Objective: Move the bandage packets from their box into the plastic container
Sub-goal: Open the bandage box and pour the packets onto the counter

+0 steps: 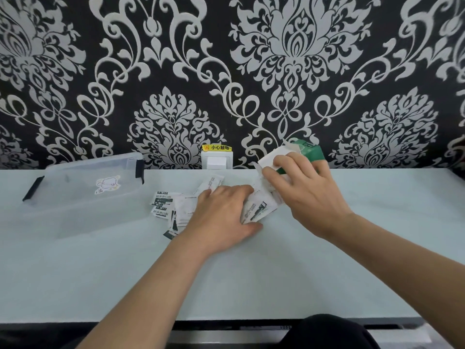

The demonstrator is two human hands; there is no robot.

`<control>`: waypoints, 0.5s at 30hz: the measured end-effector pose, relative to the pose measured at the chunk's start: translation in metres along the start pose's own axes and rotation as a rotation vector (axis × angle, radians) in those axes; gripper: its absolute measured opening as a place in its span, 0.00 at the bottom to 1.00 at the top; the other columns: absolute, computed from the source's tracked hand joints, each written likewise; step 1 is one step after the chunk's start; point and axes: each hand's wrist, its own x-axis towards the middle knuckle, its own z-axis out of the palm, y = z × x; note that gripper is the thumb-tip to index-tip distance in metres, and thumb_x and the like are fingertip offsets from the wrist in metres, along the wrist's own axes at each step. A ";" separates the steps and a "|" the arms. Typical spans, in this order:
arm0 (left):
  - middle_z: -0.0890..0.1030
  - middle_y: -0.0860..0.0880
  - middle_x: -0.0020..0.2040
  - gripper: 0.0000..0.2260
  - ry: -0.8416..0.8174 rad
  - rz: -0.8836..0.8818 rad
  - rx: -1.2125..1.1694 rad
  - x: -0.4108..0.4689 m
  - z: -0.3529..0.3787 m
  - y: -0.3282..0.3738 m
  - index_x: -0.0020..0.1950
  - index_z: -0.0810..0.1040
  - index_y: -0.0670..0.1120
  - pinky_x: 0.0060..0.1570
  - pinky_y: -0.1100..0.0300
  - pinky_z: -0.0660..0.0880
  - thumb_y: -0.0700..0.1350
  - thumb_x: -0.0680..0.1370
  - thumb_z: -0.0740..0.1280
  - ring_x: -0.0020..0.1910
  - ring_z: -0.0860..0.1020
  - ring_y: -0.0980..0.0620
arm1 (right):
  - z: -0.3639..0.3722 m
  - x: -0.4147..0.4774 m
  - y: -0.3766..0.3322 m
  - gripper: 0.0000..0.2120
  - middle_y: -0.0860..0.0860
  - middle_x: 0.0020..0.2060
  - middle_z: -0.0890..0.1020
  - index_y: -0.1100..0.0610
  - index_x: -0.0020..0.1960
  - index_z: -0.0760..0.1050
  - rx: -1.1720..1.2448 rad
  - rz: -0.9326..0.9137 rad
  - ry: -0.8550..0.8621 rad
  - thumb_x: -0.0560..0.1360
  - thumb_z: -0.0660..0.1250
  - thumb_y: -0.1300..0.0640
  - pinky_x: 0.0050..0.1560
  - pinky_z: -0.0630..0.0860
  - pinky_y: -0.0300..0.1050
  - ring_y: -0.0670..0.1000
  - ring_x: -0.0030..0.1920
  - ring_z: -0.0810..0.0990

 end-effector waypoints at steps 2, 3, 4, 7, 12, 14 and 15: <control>0.76 0.54 0.61 0.27 0.030 -0.019 0.005 0.001 0.000 -0.001 0.68 0.65 0.54 0.67 0.49 0.61 0.60 0.73 0.67 0.64 0.70 0.50 | 0.002 0.000 0.004 0.29 0.55 0.57 0.75 0.56 0.61 0.73 0.061 0.090 -0.009 0.62 0.60 0.73 0.43 0.66 0.51 0.58 0.59 0.72; 0.77 0.53 0.58 0.26 0.046 -0.029 -0.005 0.001 -0.002 -0.001 0.67 0.66 0.53 0.65 0.50 0.63 0.59 0.73 0.68 0.61 0.71 0.50 | 0.003 0.000 0.006 0.31 0.54 0.57 0.75 0.56 0.61 0.72 0.106 0.154 -0.029 0.60 0.65 0.73 0.44 0.66 0.51 0.57 0.59 0.70; 0.76 0.53 0.55 0.25 0.055 -0.036 -0.030 0.001 -0.003 -0.001 0.67 0.66 0.53 0.62 0.52 0.65 0.57 0.73 0.69 0.58 0.72 0.49 | 0.003 -0.001 0.008 0.33 0.54 0.58 0.74 0.56 0.61 0.72 0.156 0.224 -0.047 0.58 0.68 0.73 0.45 0.66 0.51 0.57 0.59 0.68; 0.73 0.53 0.51 0.24 0.057 -0.030 -0.132 -0.001 -0.007 -0.001 0.67 0.66 0.54 0.55 0.54 0.68 0.52 0.74 0.70 0.54 0.71 0.49 | 0.004 -0.006 0.013 0.33 0.54 0.58 0.73 0.54 0.61 0.71 0.257 0.368 -0.040 0.58 0.69 0.73 0.47 0.66 0.52 0.56 0.60 0.66; 0.72 0.56 0.62 0.26 -0.016 0.090 -0.081 -0.006 -0.002 0.001 0.71 0.64 0.58 0.65 0.52 0.62 0.56 0.74 0.68 0.64 0.66 0.53 | 0.007 -0.012 0.022 0.37 0.54 0.59 0.72 0.54 0.63 0.70 0.314 0.479 0.029 0.57 0.68 0.75 0.49 0.63 0.49 0.55 0.60 0.65; 0.70 0.58 0.64 0.28 -0.067 0.113 -0.049 -0.006 0.000 0.001 0.71 0.65 0.60 0.68 0.52 0.59 0.63 0.73 0.67 0.66 0.63 0.56 | 0.007 -0.011 0.028 0.36 0.55 0.60 0.71 0.54 0.64 0.69 0.335 0.488 0.052 0.58 0.68 0.74 0.50 0.65 0.51 0.55 0.60 0.65; 0.68 0.58 0.62 0.29 -0.091 0.114 -0.042 -0.006 0.001 0.001 0.70 0.65 0.61 0.68 0.54 0.57 0.65 0.72 0.66 0.65 0.61 0.58 | 0.007 -0.010 0.030 0.36 0.55 0.60 0.71 0.54 0.64 0.69 0.343 0.479 0.063 0.58 0.68 0.74 0.51 0.65 0.51 0.56 0.60 0.66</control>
